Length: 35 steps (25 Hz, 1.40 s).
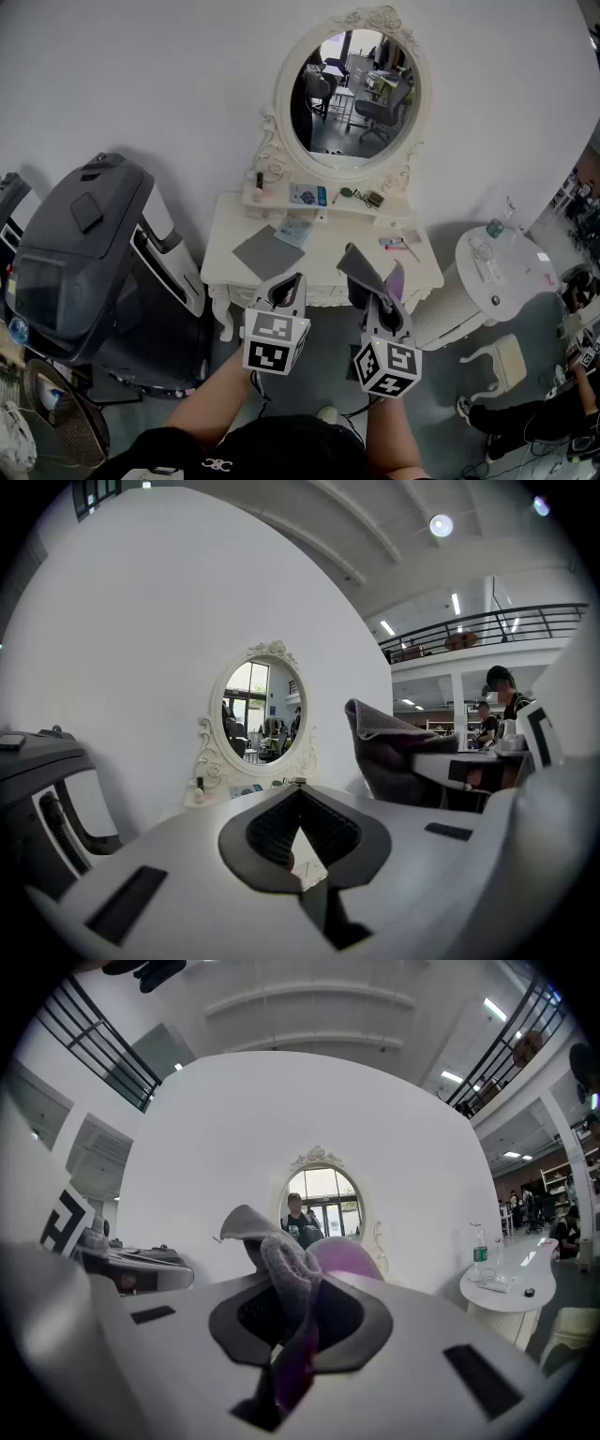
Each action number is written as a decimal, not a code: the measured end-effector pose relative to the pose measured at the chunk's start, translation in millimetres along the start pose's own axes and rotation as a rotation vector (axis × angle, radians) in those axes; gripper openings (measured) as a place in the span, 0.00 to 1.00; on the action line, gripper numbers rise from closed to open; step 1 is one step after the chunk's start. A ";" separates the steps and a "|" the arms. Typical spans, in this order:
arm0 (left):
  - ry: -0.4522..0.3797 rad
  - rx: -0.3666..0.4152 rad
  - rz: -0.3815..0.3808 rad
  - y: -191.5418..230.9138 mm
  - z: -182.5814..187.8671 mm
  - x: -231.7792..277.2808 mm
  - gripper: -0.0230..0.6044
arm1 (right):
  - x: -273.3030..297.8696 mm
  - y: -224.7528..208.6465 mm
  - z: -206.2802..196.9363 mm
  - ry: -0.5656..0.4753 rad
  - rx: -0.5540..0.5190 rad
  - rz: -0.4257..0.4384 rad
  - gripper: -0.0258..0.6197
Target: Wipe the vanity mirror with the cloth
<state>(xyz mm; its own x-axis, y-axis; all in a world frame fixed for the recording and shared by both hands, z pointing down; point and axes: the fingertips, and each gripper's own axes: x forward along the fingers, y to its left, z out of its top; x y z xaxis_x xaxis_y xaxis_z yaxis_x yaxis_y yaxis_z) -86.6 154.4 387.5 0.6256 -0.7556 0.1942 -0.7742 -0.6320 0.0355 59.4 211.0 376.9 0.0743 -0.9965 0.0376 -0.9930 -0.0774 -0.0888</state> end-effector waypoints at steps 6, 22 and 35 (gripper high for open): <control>0.008 0.016 -0.007 0.8 -1.1 2.2 0.03 | 2.7 3.9 -4.7 0.015 -0.009 0.000 0.11; 0.034 0.039 -0.029 -12.0 -1.8 55.7 0.03 | 37.7 -30.3 -3.9 -0.001 0.029 0.009 0.11; 0.041 0.083 0.038 -45.4 36.6 211.5 0.03 | 163.7 -137.2 20.0 -0.022 0.001 0.103 0.11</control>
<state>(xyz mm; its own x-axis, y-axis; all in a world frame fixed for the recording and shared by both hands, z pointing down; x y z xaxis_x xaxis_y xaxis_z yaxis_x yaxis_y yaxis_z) 84.4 17.1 391.1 0.5905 -0.7725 0.2335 -0.7855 -0.6166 -0.0535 209.7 57.9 375.3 -0.0262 -0.9996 0.0061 -0.9954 0.0255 -0.0920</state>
